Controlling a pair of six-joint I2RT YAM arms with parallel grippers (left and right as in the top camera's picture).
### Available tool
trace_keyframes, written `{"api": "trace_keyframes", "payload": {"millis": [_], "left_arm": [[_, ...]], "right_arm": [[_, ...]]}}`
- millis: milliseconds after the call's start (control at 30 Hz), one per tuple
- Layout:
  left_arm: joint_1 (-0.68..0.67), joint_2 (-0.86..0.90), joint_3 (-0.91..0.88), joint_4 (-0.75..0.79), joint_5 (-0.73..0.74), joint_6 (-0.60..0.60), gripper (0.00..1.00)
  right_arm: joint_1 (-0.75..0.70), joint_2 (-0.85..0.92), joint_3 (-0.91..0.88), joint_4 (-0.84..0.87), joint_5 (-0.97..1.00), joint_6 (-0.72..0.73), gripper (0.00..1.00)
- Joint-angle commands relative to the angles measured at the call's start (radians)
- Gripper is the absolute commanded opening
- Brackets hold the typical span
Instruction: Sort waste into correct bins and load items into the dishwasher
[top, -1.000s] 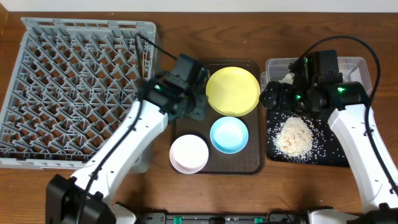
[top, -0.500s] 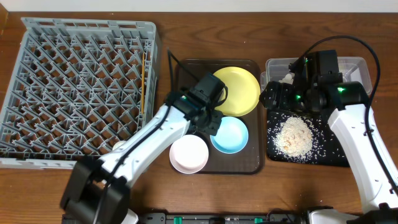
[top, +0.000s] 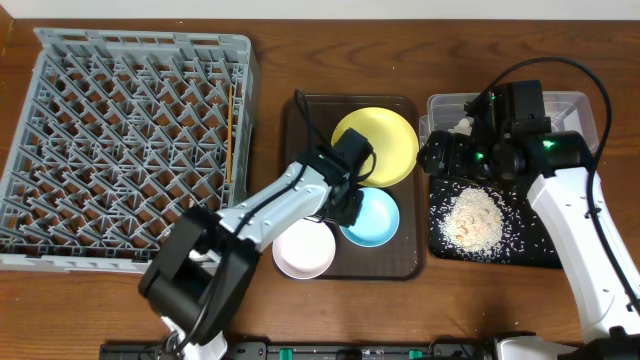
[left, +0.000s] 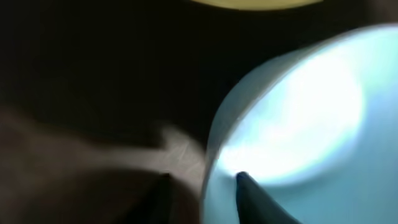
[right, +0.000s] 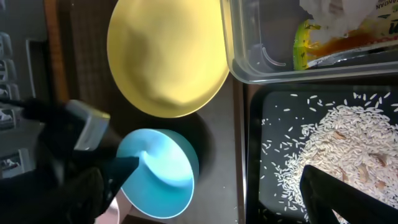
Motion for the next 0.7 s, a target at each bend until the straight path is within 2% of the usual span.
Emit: {"api": "trace_keyframes", "payload": {"millis": [0,67,300,533,667], "left_arm": [[0.001,0.039,-0.008,0.01,0.006,0.0,0.2],[0.001,0.046,-0.008,0.01,0.006,0.0,0.08],[0.001,-0.012,0.036,-0.027,-0.015,-0.001,0.08],[0.001,-0.19,0.055,-0.087,-0.257,0.024,0.08],[0.002,-0.265,0.055,-0.104,-0.334,0.059,0.08]], "right_arm": [[0.011,-0.002,0.005,0.002,0.003,-0.015,0.99],[0.011,-0.002,0.005,0.002,0.003,-0.015,0.99],[0.011,-0.002,0.005,0.002,0.003,-0.015,0.99],[0.011,-0.002,0.005,0.002,0.003,-0.015,0.99],[0.011,-0.002,0.005,0.002,0.003,-0.015,0.99]]}}
